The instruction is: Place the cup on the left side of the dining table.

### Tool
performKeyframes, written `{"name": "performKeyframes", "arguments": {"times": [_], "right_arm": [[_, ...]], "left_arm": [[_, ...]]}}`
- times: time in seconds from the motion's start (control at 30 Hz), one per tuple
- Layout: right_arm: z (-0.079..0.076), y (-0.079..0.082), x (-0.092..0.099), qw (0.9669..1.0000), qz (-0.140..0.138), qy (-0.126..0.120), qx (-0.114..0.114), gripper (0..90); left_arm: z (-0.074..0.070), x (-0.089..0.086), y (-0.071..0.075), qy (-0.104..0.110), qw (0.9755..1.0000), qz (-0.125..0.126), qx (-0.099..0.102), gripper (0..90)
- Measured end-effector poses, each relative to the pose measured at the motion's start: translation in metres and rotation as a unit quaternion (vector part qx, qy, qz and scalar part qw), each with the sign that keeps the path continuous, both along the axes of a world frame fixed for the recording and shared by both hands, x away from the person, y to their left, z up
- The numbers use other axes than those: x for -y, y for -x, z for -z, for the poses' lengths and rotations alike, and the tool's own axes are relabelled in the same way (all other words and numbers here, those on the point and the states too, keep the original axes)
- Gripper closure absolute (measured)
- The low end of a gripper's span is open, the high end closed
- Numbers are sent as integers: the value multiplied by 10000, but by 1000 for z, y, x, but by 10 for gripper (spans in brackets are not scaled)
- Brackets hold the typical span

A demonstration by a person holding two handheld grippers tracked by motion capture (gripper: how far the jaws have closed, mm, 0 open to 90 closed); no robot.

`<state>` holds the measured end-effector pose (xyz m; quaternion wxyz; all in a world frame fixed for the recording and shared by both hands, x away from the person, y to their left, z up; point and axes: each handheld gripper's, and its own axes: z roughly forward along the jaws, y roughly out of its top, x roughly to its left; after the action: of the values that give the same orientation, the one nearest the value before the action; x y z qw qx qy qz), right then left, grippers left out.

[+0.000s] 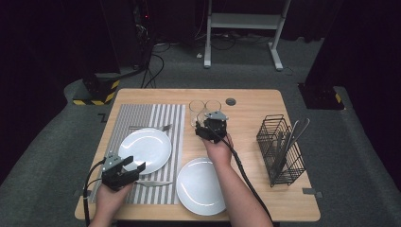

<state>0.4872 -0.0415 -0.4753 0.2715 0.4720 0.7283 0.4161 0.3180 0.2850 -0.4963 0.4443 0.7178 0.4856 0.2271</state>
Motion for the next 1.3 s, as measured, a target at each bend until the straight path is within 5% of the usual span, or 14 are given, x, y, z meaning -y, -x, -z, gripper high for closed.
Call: {"name": "performKeyframes", "arguments": {"times": [0.57,0.9,1.3], "right_arm": [[1,37,-2,9994,-350,30,33,282],[3,27,-10,9994,-329,67,66,274],[-5,34,-9,9994,-315,57,133,286]], "left_arm": [[0,1,-1,-31,10000,23,-5,368],[0,0,-1,0,10000,11,-20,368],[1,0,-1,-1,10000,17,-35,367]]}}
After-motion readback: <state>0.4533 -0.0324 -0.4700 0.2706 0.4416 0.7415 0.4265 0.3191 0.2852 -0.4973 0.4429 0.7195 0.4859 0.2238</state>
